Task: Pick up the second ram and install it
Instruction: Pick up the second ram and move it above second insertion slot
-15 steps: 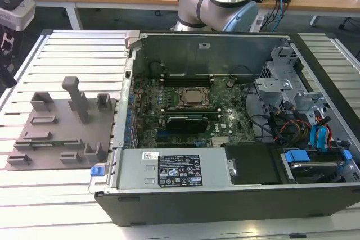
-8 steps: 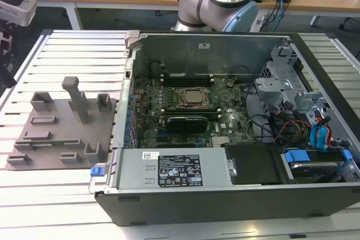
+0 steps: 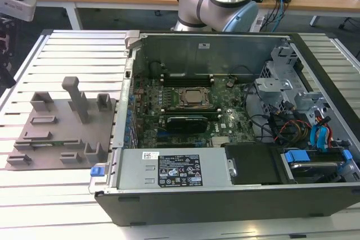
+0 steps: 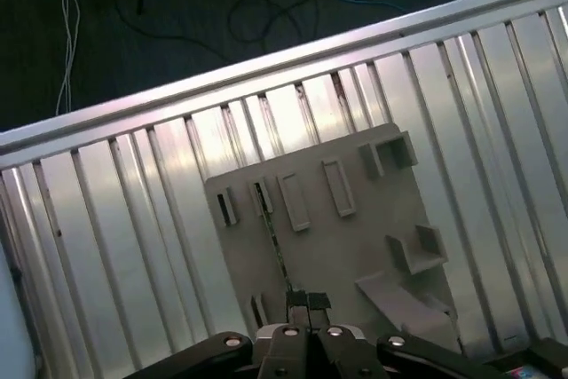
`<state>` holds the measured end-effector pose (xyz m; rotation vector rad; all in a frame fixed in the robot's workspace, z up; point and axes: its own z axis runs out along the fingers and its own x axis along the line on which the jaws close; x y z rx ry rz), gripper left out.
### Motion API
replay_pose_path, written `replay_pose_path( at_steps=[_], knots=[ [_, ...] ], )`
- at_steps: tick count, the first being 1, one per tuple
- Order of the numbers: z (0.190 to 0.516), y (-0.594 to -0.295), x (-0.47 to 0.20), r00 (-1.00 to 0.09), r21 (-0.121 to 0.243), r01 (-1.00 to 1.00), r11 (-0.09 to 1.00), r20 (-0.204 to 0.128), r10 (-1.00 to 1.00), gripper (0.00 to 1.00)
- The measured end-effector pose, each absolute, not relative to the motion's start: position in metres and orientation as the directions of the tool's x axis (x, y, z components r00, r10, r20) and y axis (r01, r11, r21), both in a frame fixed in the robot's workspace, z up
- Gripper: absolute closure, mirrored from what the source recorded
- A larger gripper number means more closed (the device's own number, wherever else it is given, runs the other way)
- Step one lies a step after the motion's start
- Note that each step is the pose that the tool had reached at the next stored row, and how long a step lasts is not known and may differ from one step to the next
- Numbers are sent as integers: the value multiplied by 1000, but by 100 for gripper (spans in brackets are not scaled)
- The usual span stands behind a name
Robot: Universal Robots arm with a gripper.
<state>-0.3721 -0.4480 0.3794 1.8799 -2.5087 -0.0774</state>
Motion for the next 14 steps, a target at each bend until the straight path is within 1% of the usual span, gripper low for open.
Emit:
replay_pose_path(
  at_steps=[9, 14],
  knots=[
    [379, -448, -372, -89, 43, -995, 88, -25, -996, 90],
    [379, -448, -372, -73, 43, -997, 72, -25, -997, 89]
  ],
)
